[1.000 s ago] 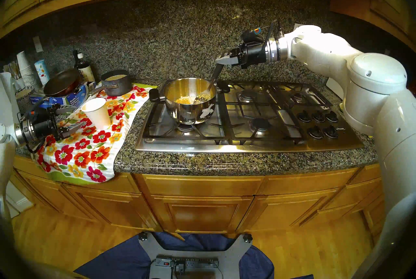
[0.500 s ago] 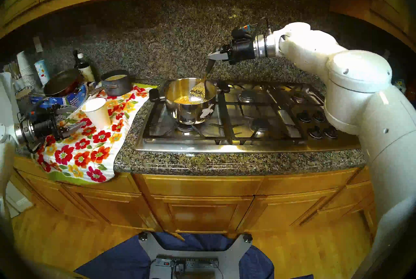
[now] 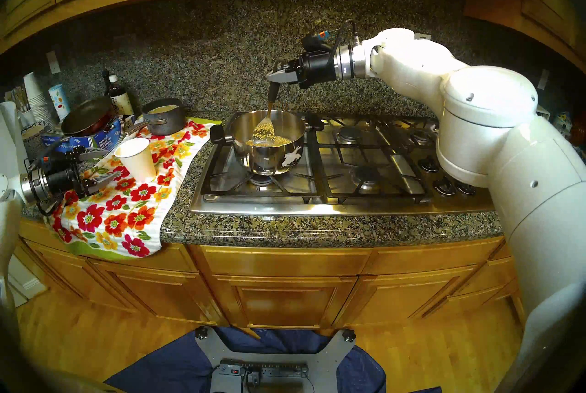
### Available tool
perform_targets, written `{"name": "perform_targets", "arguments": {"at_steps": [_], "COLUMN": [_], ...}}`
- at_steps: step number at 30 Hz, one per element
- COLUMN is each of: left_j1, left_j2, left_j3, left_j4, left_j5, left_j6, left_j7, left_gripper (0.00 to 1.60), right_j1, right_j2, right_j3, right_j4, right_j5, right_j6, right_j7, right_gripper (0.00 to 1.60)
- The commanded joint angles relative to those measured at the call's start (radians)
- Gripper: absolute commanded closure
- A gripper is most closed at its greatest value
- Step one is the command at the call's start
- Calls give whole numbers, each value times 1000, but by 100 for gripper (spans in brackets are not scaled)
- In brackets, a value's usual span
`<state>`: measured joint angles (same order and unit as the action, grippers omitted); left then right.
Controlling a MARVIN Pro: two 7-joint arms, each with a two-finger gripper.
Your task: Pour oats into pot and stir with a spoon
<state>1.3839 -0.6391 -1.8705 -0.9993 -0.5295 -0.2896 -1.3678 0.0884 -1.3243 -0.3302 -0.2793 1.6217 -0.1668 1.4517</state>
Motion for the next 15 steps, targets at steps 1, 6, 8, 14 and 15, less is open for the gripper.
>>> {"name": "perform_targets", "arguments": {"at_steps": [1,6,8,14,15], "left_j1": [-24,-24,-24,-24,-24], "left_j2": [15,15,15,15,15], "left_j3": [-20,-20,-20,-20,-20], "left_j4": [-14,-14,-14,-14,-14], "left_j5": [-17,-16,-15,-16,-17], "left_j6": [2,1,1,1,1], "left_j7": [-1,0,0,-1,-1], "left_gripper": [0,0,0,0,0], "right_j1": [71,78,80,84,84], "right_j2": [58,116,138,190,197], "right_j3": [32,22,16,-3,-7], "right_j4": [-50,-86,-99,-130,-135], "right_j5": [26,12,6,-15,-19], "right_j6": [18,29,32,35,34], "right_j7": [32,32,32,32,32], "right_gripper": [160,160,160,160,160]}}
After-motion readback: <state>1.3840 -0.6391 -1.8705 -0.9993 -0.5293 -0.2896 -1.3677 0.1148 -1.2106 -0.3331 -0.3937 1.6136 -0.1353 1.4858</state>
